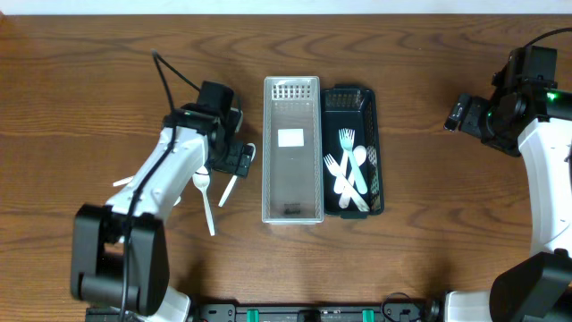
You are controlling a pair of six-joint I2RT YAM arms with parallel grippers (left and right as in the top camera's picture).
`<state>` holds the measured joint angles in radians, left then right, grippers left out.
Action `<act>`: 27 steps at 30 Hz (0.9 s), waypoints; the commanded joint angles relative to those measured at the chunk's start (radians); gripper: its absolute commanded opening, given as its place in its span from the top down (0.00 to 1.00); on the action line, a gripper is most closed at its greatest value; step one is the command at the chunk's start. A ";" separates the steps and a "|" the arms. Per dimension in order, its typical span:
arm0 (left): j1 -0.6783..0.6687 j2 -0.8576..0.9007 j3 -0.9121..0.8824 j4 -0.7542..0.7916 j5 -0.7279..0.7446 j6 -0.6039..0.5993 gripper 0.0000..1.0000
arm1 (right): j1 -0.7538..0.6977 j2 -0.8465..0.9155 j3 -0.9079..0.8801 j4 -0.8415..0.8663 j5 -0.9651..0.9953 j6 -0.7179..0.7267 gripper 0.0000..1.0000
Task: Pack container
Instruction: 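Lower the left gripper and grasp a white spoon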
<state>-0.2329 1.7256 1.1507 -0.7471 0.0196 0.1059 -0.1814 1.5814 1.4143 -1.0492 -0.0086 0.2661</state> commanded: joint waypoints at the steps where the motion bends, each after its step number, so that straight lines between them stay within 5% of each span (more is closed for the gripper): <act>1: 0.000 0.063 0.005 0.002 -0.004 0.037 0.02 | -0.003 0.006 -0.003 0.003 -0.007 -0.009 0.03; 27: -0.048 0.158 0.003 0.058 0.037 0.103 0.00 | -0.003 0.006 -0.003 0.003 -0.007 -0.009 0.03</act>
<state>-0.2798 1.8721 1.1507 -0.6899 0.0395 0.1997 -0.1814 1.5814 1.4143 -1.0492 -0.0090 0.2661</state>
